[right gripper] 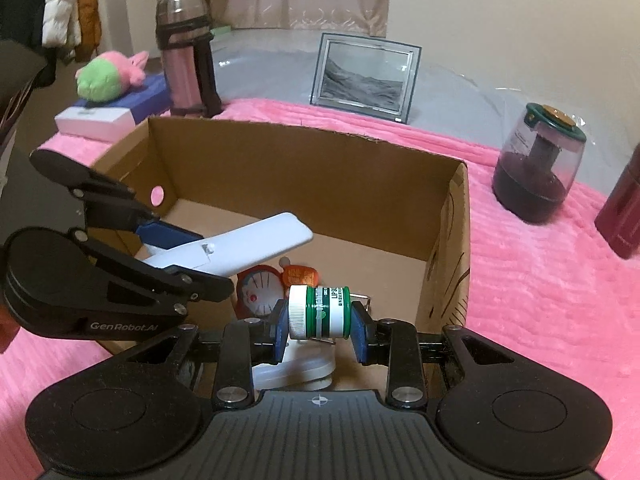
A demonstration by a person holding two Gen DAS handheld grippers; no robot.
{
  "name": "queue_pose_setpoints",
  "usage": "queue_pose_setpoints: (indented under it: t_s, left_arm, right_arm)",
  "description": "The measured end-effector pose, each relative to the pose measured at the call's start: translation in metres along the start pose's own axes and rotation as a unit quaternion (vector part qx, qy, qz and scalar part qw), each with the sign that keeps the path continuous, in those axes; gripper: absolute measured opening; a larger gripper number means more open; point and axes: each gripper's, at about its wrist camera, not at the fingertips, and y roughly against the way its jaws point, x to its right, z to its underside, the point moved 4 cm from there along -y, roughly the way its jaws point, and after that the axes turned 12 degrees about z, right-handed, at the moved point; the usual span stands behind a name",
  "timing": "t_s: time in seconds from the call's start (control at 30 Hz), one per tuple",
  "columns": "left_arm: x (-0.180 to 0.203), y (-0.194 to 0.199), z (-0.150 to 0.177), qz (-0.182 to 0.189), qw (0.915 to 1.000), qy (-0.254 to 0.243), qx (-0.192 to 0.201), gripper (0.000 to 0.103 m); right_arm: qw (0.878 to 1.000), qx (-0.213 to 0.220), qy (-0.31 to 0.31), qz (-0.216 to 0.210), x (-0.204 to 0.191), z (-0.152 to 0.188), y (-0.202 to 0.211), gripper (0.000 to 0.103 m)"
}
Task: Organize rigid objects
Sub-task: 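Lower the remote into the box with the left gripper while the right gripper lowers the pill bottle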
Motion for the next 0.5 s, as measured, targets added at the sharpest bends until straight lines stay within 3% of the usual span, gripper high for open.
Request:
queue_pose_setpoints:
  t_s: [0.5]
  left_arm:
    - [0.0016,-0.0074,0.0020,0.007,1.0000,-0.005,-0.003,0.033]
  right_arm:
    - [0.999,-0.007,0.046,0.008,-0.0068,0.0031,-0.0048,0.028]
